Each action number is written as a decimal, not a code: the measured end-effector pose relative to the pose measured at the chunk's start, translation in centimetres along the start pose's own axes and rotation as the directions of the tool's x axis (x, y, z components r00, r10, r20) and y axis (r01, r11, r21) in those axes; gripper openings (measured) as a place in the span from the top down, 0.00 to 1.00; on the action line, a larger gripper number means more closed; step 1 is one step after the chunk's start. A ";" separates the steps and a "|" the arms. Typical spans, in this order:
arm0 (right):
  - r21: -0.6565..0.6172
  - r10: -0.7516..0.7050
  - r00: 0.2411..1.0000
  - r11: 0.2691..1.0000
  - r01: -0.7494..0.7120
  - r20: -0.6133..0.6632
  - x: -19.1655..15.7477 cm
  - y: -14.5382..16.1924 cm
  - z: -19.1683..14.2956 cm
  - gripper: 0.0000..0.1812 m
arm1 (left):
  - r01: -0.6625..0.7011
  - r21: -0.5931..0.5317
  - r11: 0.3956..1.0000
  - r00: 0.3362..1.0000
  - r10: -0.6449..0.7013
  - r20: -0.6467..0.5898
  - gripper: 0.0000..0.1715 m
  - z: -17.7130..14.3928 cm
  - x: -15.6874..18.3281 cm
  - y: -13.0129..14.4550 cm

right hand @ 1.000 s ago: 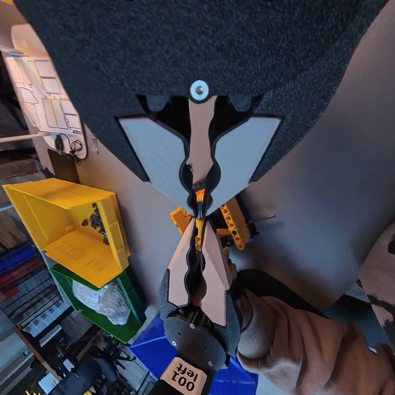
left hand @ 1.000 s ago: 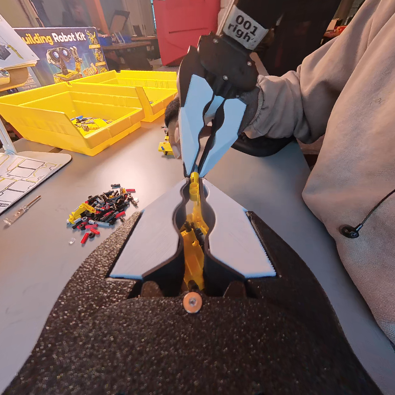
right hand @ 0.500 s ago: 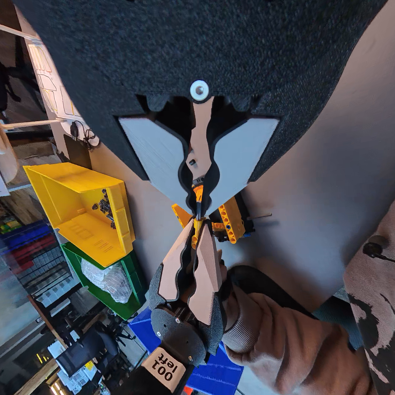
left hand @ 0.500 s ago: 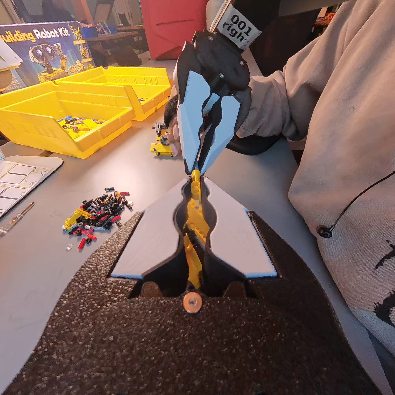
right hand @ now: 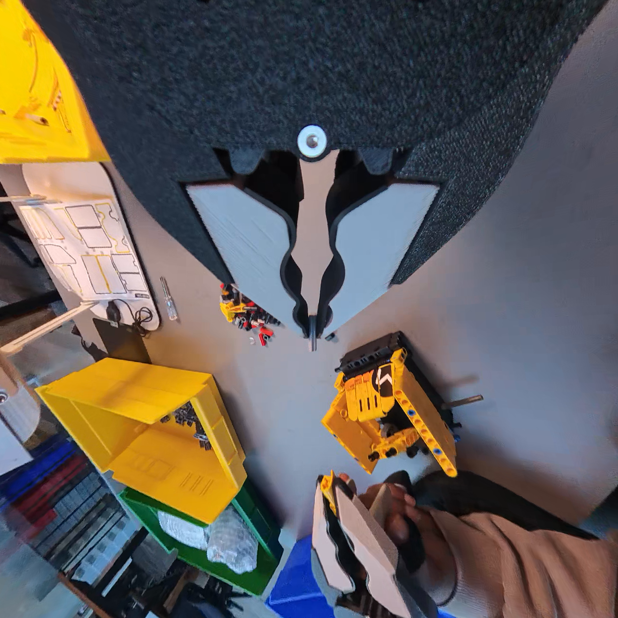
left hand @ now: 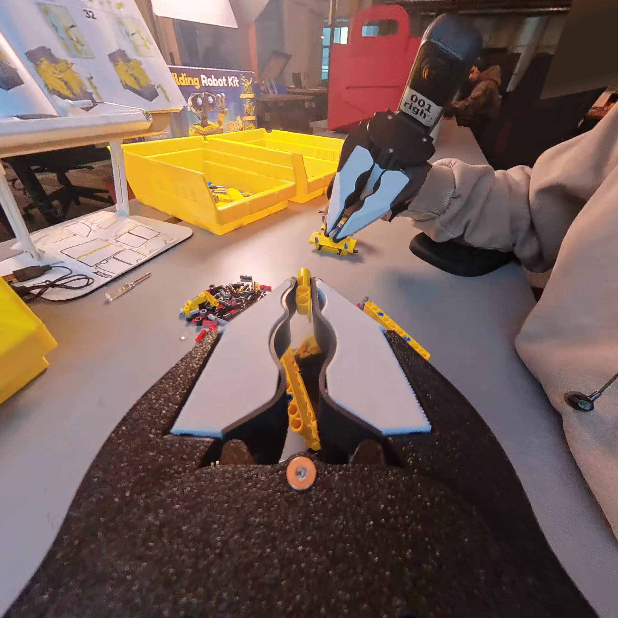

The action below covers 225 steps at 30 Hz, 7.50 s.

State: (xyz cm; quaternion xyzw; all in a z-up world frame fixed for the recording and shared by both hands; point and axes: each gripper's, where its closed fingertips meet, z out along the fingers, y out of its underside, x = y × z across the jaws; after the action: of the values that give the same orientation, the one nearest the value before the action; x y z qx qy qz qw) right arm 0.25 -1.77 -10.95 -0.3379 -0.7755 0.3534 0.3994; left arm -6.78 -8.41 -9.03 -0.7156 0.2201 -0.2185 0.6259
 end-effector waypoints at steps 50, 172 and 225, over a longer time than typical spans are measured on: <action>-0.036 0.289 0.952 0.955 -0.294 -0.101 1.2 3.4 -0.5 0.71 | -0.053 0.057 0.997 0.997 0.056 -0.048 0.96 0.8 2.0 -0.7; -0.632 0.300 0.931 0.767 -0.107 0.206 -1.9 11.2 -0.2 0.96 | 0.073 0.035 0.997 0.963 -0.079 0.257 0.80 -0.2 -3.3 -0.3; 0.090 0.021 0.987 0.996 -0.007 -0.157 -0.7 -4.9 0.5 0.99 | -0.044 -0.017 0.999 0.996 0.043 -0.080 0.88 3.3 3.0 -3.5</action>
State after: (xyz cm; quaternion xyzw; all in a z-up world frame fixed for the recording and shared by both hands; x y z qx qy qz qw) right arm -1.05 -5.01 -7.46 -0.3521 -0.7225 0.3629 0.4716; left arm -2.25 -7.15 -5.84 -0.7072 0.2622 -0.2310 0.6146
